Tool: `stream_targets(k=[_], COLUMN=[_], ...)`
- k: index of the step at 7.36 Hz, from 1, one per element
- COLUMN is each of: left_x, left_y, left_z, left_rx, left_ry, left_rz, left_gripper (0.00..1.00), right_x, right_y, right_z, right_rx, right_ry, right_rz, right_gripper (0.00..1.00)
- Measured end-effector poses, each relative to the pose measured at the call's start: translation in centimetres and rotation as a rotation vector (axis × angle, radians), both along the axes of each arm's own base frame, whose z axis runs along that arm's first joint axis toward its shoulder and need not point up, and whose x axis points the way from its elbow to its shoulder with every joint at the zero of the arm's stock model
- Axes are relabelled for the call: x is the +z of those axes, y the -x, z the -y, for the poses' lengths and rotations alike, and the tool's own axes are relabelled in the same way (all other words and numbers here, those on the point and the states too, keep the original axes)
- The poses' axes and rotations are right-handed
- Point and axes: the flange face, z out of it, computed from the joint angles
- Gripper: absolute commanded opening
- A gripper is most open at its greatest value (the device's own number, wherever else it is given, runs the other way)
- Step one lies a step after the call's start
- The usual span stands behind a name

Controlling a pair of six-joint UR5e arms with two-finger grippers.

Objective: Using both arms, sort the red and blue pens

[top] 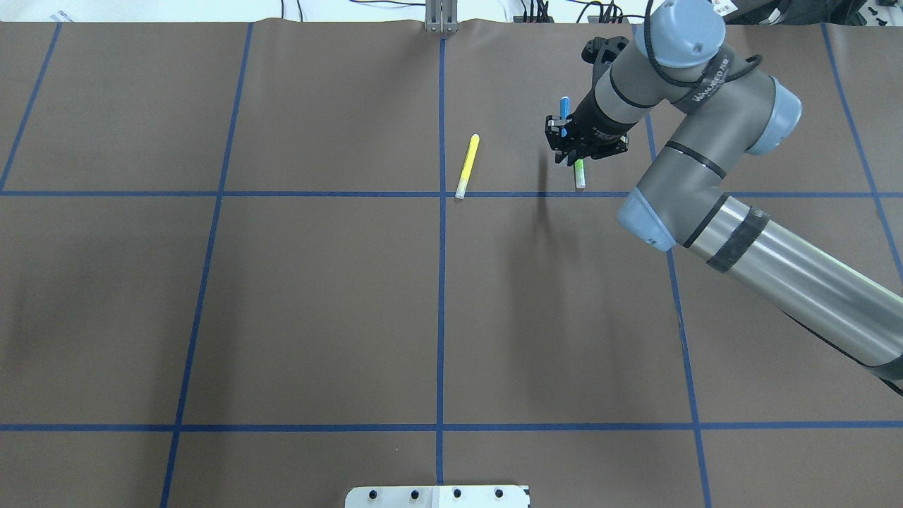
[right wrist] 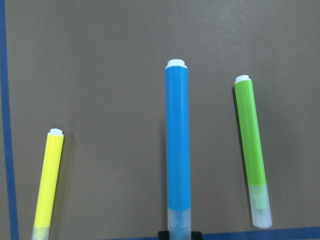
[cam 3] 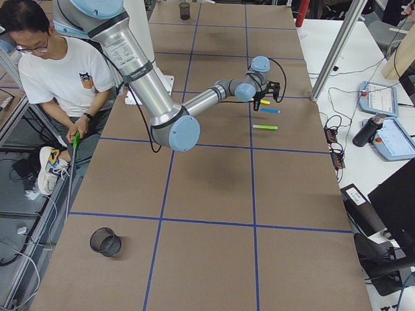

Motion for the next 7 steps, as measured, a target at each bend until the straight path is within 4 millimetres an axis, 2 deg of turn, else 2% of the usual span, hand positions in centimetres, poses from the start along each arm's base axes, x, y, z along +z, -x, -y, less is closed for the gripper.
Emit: stream_targets(k=[2, 3, 5, 6, 7], left_x=[1.4, 1.9, 3.7, 4.8, 5.8], left_y=[4.3, 5.7, 6.2, 6.1, 5.9], left_z=[-2.4, -3.5, -5.5, -6.4, -7.2], left_rx=[0.08, 0.104, 0.129, 0.136, 0.14], left_ry=[0.046, 0.089, 0.209, 0.278, 0.357], left_rz=[0.087, 0.11, 0.099, 0.082, 0.06], left_gripper=[0.0, 0.0, 0.0, 0.0, 0.0], right_x=[-0.3, -0.4, -0.5, -0.5, -0.4], right_y=[-2.3, -3.0, -3.9, -5.0, -7.0], right_z=[-1.4, -2.0, -2.6, -2.9, -3.3], right_rx=[0.003, 0.005, 0.01, 0.011, 0.003], right_ry=[-0.009, -0.014, -0.022, -0.022, -0.009], right_rz=[0.028, 0.036, 0.044, 0.053, 0.078], right_gripper=[0.0, 0.0, 0.0, 0.0, 0.0])
